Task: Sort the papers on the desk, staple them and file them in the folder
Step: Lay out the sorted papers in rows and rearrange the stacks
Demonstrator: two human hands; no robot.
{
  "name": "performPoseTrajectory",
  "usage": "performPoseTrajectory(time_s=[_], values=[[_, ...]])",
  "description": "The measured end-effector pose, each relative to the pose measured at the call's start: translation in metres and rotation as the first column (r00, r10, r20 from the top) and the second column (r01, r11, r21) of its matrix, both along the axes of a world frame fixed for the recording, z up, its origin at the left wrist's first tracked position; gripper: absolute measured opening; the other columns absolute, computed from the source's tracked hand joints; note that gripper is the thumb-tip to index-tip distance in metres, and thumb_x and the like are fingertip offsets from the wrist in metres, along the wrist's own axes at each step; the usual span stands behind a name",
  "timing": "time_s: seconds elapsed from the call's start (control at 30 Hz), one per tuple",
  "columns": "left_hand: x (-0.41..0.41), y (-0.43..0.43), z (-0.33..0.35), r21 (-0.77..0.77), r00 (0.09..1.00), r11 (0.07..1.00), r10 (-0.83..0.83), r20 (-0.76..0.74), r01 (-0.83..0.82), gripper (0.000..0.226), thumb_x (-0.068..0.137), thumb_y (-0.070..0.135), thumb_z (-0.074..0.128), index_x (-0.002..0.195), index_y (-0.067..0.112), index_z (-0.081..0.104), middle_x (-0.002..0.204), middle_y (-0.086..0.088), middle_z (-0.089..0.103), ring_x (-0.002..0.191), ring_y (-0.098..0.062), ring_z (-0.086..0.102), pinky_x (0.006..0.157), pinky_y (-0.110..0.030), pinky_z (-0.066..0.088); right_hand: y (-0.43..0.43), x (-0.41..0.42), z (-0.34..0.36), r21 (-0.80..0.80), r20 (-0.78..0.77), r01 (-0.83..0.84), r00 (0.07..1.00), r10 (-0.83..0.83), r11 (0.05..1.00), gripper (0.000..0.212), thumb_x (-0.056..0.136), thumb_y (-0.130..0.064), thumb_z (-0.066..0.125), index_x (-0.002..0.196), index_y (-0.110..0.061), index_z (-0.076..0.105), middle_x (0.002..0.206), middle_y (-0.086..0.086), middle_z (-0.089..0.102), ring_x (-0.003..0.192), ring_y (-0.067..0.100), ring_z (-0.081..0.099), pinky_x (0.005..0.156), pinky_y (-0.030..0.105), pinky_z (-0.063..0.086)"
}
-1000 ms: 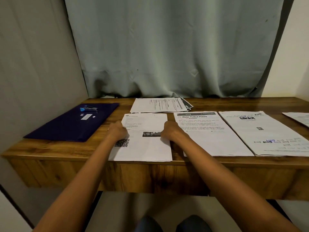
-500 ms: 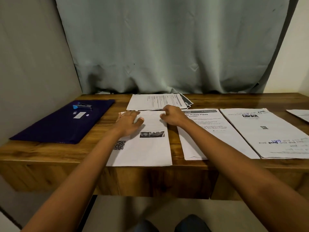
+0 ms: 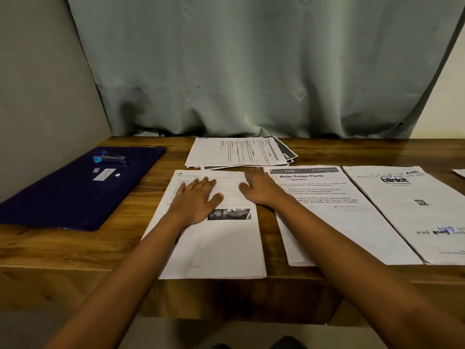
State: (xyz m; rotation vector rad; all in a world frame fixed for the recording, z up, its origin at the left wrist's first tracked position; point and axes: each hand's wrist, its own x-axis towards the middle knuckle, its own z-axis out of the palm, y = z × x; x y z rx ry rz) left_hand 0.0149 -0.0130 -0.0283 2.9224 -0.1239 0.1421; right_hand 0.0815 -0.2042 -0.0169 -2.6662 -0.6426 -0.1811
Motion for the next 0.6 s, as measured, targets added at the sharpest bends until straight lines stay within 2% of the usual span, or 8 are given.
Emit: performPoseTrajectory(time_s=[0.07, 0.17, 0.27, 0.43, 0.5, 0.57, 0.6], values=[[0.000, 0.000, 0.000, -0.004, 1.000, 1.000, 0.000, 0.003, 0.000, 0.060, 0.099, 0.053, 0.023, 0.152, 0.027, 0.016, 0.160, 0.002, 0.010, 0.148, -0.018, 0.006, 0.118, -0.043, -0.002, -0.001, 0.004, -0.002, -0.015, 0.000, -0.004, 1.000, 0.004, 1.000, 0.048, 0.095, -0.038, 0.046, 0.132, -0.007, 0.047, 0.144, 0.014, 0.040, 0.133, 0.027, 0.034, 0.108, 0.034, 0.027], [0.000, 0.000, -0.001, -0.017, 1.000, 1.000, 0.004, 0.008, -0.004, 0.060, 0.098, 0.054, 0.023, 0.152, 0.028, 0.016, 0.160, 0.003, 0.010, 0.148, -0.018, 0.006, 0.119, -0.042, -0.002, -0.002, 0.007, -0.006, 0.023, 0.004, -0.002, 1.000, 0.002, 1.000, 0.060, 0.093, -0.044, 0.048, 0.142, -0.011, 0.037, 0.153, 0.011, 0.029, 0.142, 0.027, 0.021, 0.115, 0.040, 0.018], [0.001, 0.001, -0.001, -0.020, 1.000, 1.000, 0.002, 0.012, -0.002, 0.061, 0.098, 0.055, 0.023, 0.152, 0.028, 0.017, 0.160, 0.003, 0.010, 0.148, -0.018, 0.006, 0.119, -0.043, -0.001, -0.001, 0.013, -0.010, -0.010, -0.003, 0.029, 1.000, -0.030, 1.000, 0.071, 0.091, -0.052, 0.047, 0.146, -0.010, 0.030, 0.156, 0.010, 0.021, 0.145, 0.028, 0.013, 0.118, 0.046, 0.014], [0.001, 0.000, -0.001, -0.024, 1.000, 1.000, 0.007, 0.014, -0.006, 0.060, 0.098, 0.055, 0.024, 0.152, 0.029, 0.017, 0.160, 0.003, 0.010, 0.148, -0.018, 0.006, 0.117, -0.042, -0.002, -0.002, 0.010, -0.008, 0.052, -0.012, -0.013, 1.000, 0.014, 0.999, 0.063, 0.090, -0.046, 0.053, 0.144, -0.016, 0.039, 0.155, 0.008, 0.025, 0.145, 0.032, 0.009, 0.117, 0.048, 0.014], [0.000, 0.000, -0.001, -0.030, 1.000, 0.999, 0.011, 0.016, -0.010, 0.060, 0.098, 0.055, 0.024, 0.152, 0.029, 0.017, 0.160, 0.003, 0.010, 0.148, -0.018, 0.007, 0.117, -0.042, -0.002, -0.003, 0.002, -0.002, 0.164, 0.005, -0.059, 0.998, 0.059, 0.985, 0.056, 0.088, -0.038, 0.060, 0.136, -0.014, 0.050, 0.147, 0.009, 0.039, 0.140, 0.032, 0.025, 0.112, 0.040, 0.023], [-0.001, 0.000, 0.000, -0.038, 1.000, 0.999, 0.012, 0.018, -0.012, 0.060, 0.098, 0.054, 0.025, 0.152, 0.029, 0.017, 0.160, 0.003, 0.010, 0.147, -0.018, 0.007, 0.118, -0.042, -0.002, -0.003, -0.005, 0.005, 0.289, 0.011, -0.051, 0.999, 0.050, 0.956, 0.051, 0.083, -0.031, 0.068, 0.127, -0.010, 0.056, 0.130, 0.007, 0.055, 0.121, 0.024, 0.049, 0.095, 0.030, 0.038], [-0.001, 0.000, 0.000, -0.042, 1.000, 0.999, 0.013, 0.018, -0.013, 0.060, 0.098, 0.054, 0.025, 0.152, 0.028, 0.017, 0.160, 0.003, 0.011, 0.147, -0.018, 0.008, 0.118, -0.041, -0.001, -0.003, -0.008, 0.007, 0.346, -0.006, -0.024, 1.000, 0.028, 0.938, 0.051, 0.081, -0.029, 0.071, 0.126, -0.010, 0.055, 0.124, 0.005, 0.058, 0.111, 0.020, 0.054, 0.087, 0.026, 0.042]])
